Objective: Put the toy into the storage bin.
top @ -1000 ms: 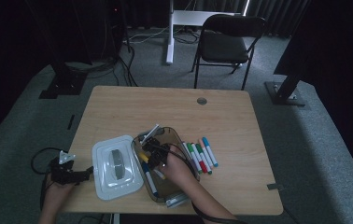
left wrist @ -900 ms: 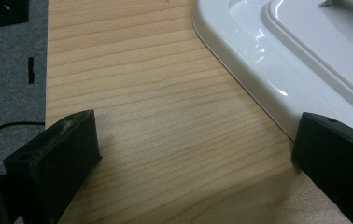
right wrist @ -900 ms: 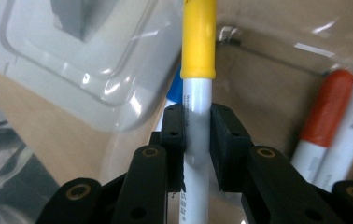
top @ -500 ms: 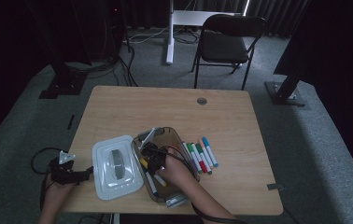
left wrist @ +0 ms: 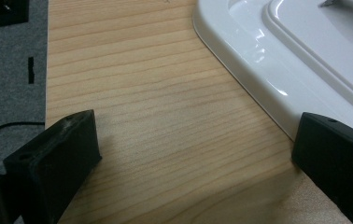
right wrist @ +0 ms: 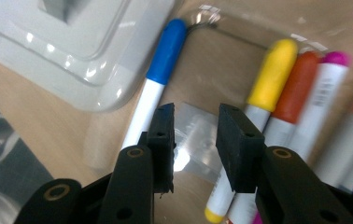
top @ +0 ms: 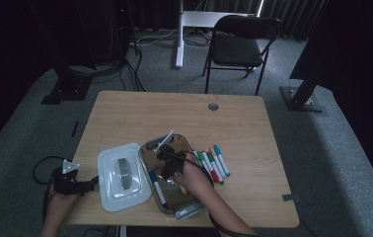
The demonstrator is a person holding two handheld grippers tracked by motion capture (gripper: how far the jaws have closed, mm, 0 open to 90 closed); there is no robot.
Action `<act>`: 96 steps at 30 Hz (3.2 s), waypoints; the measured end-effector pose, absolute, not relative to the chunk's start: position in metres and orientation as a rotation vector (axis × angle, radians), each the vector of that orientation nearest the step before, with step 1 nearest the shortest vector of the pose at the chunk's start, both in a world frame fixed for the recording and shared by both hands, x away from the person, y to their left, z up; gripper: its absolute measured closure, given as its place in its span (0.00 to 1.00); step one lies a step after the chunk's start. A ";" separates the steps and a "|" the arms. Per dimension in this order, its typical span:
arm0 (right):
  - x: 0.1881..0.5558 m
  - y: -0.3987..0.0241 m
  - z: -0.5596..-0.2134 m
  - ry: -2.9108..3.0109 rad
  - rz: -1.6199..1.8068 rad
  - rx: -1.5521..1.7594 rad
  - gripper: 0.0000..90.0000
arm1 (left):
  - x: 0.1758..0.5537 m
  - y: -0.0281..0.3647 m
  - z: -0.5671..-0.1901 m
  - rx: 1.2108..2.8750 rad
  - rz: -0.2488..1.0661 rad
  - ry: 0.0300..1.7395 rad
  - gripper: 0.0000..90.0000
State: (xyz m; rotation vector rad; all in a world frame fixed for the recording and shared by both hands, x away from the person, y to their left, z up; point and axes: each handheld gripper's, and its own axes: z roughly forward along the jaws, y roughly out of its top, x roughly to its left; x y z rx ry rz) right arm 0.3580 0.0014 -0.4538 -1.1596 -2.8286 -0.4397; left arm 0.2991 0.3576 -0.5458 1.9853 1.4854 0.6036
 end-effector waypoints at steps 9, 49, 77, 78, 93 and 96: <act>0.357 -0.035 -0.411 -2.788 -0.661 -1.207 0.72 | 0.299 0.358 -0.546 1.985 0.605 1.485 0.01; 0.416 -0.199 -0.484 -2.693 -0.626 -1.710 0.75 | 0.299 0.358 -0.546 1.985 0.603 1.485 0.01; 0.423 -0.205 -0.501 -2.614 -0.575 -1.816 0.85 | 0.299 0.358 -0.546 1.985 0.603 1.485 0.01; 0.423 -0.206 -0.499 -2.612 -0.574 -1.823 0.85 | 0.299 0.358 -0.546 1.985 0.603 1.485 0.01; 0.403 -0.204 -0.439 -2.609 -0.746 -1.836 0.85 | 0.299 0.358 -0.546 1.985 0.603 1.485 0.01; 0.398 -0.197 -0.424 -2.626 -0.791 -1.809 0.85 | 0.299 0.358 -0.546 1.985 0.603 1.486 0.01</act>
